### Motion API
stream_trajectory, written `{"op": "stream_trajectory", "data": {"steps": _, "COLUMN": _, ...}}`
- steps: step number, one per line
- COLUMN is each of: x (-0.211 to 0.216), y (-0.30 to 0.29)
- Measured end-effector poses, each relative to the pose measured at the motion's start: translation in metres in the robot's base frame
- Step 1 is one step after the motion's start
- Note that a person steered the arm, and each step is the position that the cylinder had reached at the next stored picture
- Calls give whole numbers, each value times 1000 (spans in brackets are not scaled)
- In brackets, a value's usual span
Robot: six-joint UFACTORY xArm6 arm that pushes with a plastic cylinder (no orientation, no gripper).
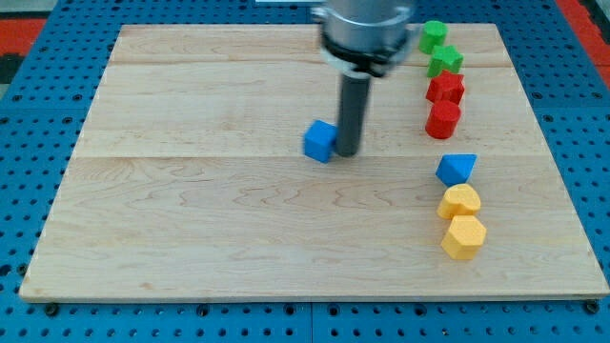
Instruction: Drag the blue cube towards the top left corner
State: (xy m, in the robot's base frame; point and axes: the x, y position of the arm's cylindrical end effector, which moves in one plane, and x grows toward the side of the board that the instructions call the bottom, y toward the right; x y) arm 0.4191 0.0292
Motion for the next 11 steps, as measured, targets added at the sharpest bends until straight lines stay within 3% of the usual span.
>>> {"op": "stream_trajectory", "data": {"steps": 1, "x": -27, "y": -39}}
{"op": "stream_trajectory", "data": {"steps": 3, "x": 29, "y": -24}}
{"op": "stream_trajectory", "data": {"steps": 5, "x": -86, "y": -117}}
{"op": "stream_trajectory", "data": {"steps": 6, "x": -106, "y": -148}}
{"op": "stream_trajectory", "data": {"steps": 7, "x": -79, "y": -134}}
{"op": "stream_trajectory", "data": {"steps": 11, "x": -108, "y": -307}}
